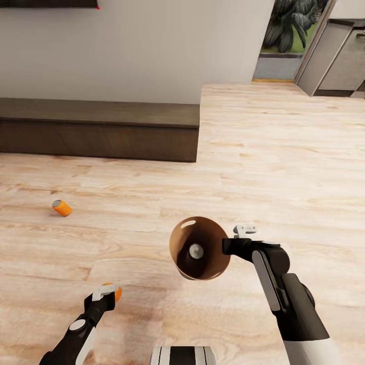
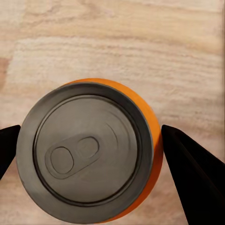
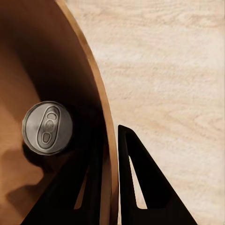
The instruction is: Put the three can of soda from the living room inside the tash can in the kitchen.
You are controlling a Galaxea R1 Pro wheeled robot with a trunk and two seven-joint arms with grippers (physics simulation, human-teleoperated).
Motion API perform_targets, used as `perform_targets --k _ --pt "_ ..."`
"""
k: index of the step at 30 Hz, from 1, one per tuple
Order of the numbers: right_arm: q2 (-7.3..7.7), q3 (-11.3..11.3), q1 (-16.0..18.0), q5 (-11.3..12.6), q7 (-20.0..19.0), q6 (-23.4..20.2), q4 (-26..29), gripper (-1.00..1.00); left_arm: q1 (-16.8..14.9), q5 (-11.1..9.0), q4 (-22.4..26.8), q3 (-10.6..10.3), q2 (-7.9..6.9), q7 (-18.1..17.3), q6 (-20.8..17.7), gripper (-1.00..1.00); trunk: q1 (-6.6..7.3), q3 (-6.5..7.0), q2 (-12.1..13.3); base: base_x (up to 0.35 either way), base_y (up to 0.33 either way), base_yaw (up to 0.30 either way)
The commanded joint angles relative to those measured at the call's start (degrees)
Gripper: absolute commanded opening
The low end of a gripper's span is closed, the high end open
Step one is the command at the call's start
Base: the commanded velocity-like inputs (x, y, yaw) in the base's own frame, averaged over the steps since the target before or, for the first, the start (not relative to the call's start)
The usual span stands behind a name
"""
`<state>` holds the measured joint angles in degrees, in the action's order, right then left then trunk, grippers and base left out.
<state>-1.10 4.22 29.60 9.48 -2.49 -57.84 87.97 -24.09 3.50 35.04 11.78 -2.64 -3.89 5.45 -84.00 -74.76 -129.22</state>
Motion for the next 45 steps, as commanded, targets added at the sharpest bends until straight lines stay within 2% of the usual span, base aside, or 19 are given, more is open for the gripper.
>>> perform_targets --k 1,20,45 --pt "0.04 0.03 0.00 1.42 -0.30 0.01 0.01 -1.00 0.00 0.02 -0.03 0.00 0.00 0.03 0.00 -1.00 0.23 0.28 0.42 0.000 0.000 0.000" --pt "0.63 -0.09 0.01 1.42 -0.23 0.01 0.01 -1.00 0.01 0.02 -0.06 0.00 0.00 0.03 0.00 -1.00 4.40 5.50 8.04 0.000 0.000 0.000" --pt "0.64 0.00 -0.05 1.42 -0.23 0.01 0.01 -1.00 0.01 0.02 -0.11 0.00 0.00 0.03 -0.08 -1.00 9.89 12.36 18.06 0.000 0.000 0.000"
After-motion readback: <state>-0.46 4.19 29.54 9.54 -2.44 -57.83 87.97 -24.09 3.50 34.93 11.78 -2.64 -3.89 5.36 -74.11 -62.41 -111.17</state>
